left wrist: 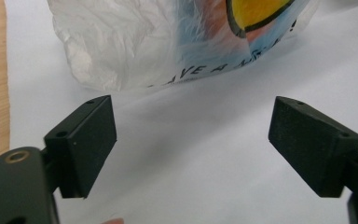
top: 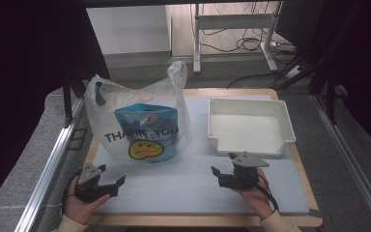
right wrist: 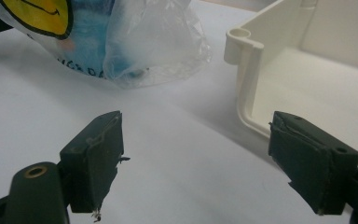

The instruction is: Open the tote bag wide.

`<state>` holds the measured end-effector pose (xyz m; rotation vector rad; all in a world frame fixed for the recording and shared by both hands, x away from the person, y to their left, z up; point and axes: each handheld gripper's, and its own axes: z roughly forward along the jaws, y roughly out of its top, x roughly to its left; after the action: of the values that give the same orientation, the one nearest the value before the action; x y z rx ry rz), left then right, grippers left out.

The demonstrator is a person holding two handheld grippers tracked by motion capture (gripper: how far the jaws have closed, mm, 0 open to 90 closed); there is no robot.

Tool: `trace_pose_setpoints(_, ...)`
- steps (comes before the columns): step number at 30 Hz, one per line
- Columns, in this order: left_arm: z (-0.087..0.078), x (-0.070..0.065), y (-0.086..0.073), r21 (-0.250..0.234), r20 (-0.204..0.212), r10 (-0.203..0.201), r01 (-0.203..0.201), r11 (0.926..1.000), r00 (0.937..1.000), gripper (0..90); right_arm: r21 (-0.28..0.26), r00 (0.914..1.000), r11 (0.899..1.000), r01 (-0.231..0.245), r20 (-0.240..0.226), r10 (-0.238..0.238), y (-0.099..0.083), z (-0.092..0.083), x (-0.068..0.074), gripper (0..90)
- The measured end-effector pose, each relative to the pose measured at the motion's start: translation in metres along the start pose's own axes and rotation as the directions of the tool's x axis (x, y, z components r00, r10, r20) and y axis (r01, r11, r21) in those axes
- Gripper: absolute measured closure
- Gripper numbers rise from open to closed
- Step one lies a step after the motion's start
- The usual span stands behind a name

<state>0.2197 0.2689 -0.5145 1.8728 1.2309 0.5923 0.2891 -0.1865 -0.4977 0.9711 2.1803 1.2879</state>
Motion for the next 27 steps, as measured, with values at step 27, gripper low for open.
trace_pose_setpoints(27, -0.015, 0.005, -0.006, -0.082, 0.022, -0.017, 0.019, 0.9964, 0.9996, 24.7, 0.038, 0.9975, 0.999, 0.025, -0.067, -0.023, -0.008, 0.007, 0.009, 22.7)
